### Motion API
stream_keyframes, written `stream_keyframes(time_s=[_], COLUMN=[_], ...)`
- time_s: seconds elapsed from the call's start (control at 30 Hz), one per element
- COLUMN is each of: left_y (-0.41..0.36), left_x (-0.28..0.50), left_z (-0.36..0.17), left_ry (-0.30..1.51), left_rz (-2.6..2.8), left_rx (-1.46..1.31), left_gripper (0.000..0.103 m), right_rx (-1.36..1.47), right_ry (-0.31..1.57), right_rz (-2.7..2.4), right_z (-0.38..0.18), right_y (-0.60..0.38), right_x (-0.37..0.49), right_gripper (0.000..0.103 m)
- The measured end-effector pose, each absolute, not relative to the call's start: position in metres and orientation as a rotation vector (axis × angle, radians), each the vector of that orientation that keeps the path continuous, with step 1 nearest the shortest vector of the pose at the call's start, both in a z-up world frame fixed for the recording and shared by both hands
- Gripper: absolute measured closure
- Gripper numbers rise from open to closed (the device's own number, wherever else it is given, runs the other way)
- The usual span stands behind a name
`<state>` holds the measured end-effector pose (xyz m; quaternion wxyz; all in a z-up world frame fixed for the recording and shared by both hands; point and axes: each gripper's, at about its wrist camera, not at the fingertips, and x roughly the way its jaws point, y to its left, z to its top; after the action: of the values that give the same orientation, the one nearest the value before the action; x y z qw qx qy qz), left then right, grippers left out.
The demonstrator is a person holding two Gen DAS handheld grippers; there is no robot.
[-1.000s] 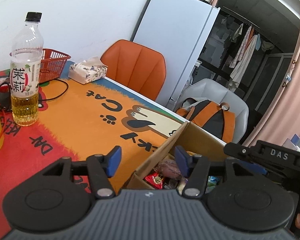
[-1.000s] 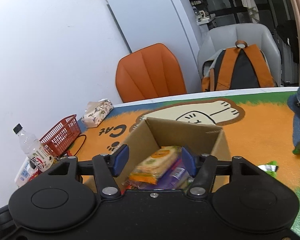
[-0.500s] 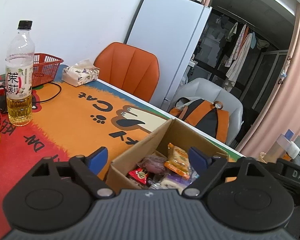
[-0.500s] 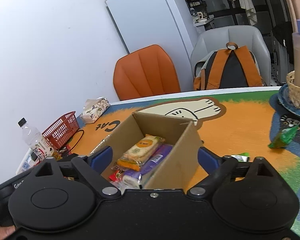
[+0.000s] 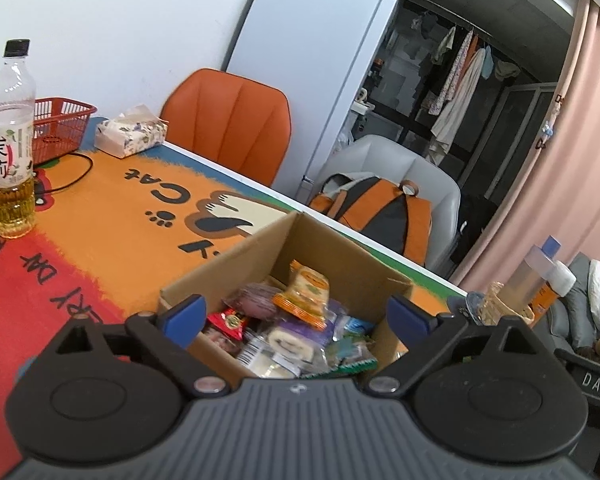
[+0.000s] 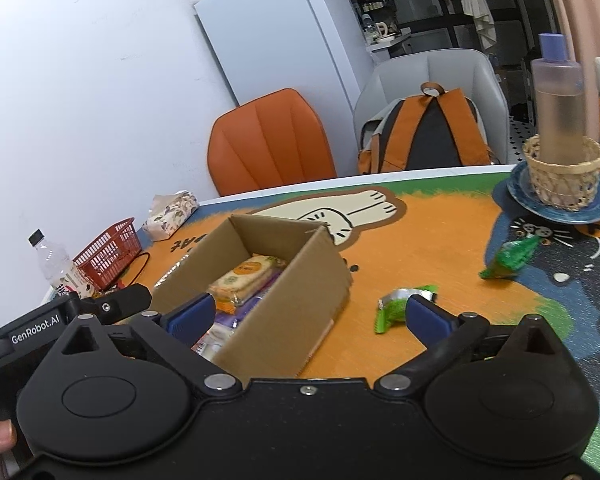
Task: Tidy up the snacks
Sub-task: 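Move both grippers back toward the green packets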
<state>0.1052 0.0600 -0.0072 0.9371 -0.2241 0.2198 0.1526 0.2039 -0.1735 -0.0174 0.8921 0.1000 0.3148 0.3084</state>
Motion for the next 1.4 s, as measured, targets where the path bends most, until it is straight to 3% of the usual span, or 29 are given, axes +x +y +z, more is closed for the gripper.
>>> stream_keyframes(time_s=[1.4], left_y=[-0.057], left_x=[0.164], left_z=[-0.018], left_ry=[0.487], left_rz=[0.075], left_rx=[-0.325], left_gripper=[0.007], right_rx=[0.309], right_ry=[0.651], right_rz=[0.435], right_z=[-0.047], right_y=[-0.287], right_x=[0.236], right_gripper=[0.001])
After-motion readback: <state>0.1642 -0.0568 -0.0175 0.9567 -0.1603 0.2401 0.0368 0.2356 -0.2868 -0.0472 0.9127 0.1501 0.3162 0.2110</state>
